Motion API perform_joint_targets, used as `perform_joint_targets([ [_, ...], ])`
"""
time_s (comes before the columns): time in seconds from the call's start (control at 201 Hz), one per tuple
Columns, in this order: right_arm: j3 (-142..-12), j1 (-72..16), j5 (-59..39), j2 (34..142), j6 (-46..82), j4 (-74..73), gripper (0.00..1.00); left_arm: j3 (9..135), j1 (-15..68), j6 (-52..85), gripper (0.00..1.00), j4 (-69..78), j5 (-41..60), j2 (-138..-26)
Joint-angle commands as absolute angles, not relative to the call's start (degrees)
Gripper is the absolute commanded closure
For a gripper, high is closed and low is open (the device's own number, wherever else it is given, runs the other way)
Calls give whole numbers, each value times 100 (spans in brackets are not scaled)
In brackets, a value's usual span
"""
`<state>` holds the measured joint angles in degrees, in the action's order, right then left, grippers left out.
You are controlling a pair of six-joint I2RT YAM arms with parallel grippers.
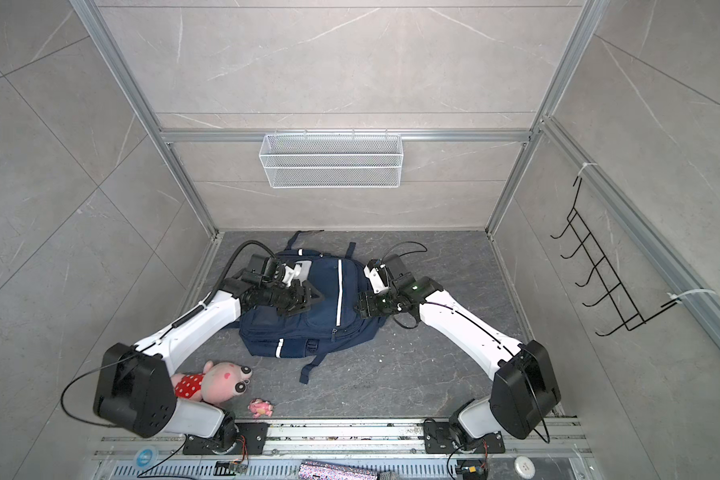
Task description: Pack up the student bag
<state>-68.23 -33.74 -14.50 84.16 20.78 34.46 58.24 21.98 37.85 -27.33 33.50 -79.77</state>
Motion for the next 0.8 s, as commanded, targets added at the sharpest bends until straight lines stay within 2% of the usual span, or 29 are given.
perform_joint_targets([
  [0.0,-6796,-3396,-1475,8507,2015,3568,29,5333,2171,4026,33,-3060,3246,-7520],
  [0.229,-6605,-3543,-2051,8751,1773,3175,30,4818,2142,4397,35,-2406,3047,-7544],
  [0.637,-6103,-3865,-2129,8984,1828,2557,31,4721,2134,4770,42,-1057,2864,-8072],
  [0.792,-6123,-3959,-2062,9163,1857,2396,32,4828,2126,4830,49,-843,2864,-8383],
])
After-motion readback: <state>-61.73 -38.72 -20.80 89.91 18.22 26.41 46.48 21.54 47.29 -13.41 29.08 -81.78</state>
